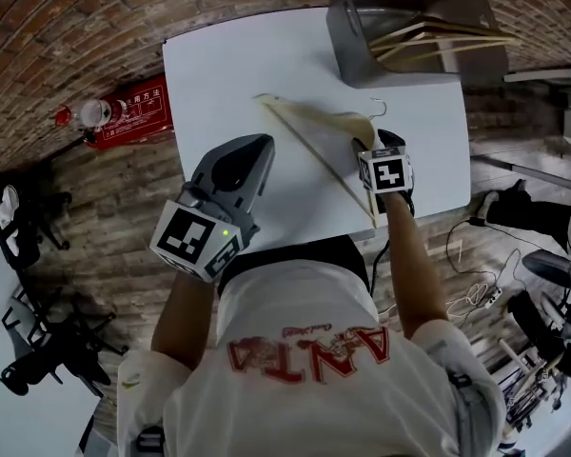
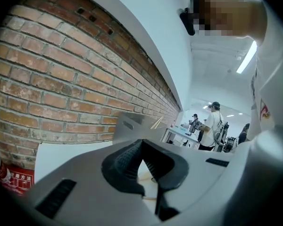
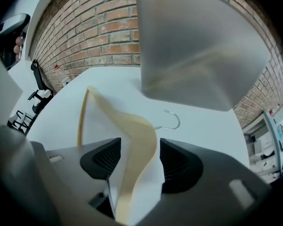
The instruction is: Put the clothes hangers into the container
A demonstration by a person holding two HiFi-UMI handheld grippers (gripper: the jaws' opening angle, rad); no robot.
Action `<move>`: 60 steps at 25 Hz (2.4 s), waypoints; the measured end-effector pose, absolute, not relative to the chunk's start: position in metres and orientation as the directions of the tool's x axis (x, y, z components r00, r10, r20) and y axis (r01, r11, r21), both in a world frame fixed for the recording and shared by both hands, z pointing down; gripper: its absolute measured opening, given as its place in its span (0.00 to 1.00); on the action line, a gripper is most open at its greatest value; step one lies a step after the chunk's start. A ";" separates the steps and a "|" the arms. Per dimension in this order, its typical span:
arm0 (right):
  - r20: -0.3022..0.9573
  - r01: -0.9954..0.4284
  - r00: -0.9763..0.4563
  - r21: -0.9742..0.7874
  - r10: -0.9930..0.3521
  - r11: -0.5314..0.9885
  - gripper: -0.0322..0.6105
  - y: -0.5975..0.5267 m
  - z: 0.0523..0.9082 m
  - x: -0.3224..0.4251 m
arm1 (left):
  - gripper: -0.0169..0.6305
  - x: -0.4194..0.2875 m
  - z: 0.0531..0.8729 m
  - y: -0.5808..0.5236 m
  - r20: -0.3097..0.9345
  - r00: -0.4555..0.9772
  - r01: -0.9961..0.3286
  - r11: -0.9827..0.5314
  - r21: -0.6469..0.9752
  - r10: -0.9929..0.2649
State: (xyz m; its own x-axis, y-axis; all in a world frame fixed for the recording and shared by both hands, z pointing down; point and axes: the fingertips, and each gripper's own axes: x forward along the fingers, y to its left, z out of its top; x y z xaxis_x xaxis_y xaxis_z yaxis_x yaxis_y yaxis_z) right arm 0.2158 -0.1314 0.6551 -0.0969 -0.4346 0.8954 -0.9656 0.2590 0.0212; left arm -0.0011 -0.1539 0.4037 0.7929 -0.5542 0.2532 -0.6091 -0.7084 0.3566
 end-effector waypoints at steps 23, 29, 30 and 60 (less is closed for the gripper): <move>0.870 -0.973 -0.100 0.017 -0.484 0.231 0.34 -0.138 0.659 0.220 | 0.04 0.000 0.407 -0.157 0.256 0.812 -0.582 -0.707 0.401 -0.524; 0.800 -0.959 -0.078 0.104 -0.595 0.265 0.34 -0.139 0.620 0.213 | 0.04 0.000 0.400 -0.151 0.244 0.817 -0.575 -0.716 0.395 -0.522; 0.789 -0.955 -0.069 0.125 -0.611 0.269 0.34 -0.138 0.612 0.214 | 0.04 0.000 0.398 -0.150 0.241 0.819 -0.573 -0.719 0.394 -0.521; 0.368 -0.930 0.140 0.367 -0.919 0.005 0.34 -0.102 0.341 0.298 | 0.04 0.020 0.338 -0.113 0.096 0.886 -0.457 -0.824 0.334 -0.453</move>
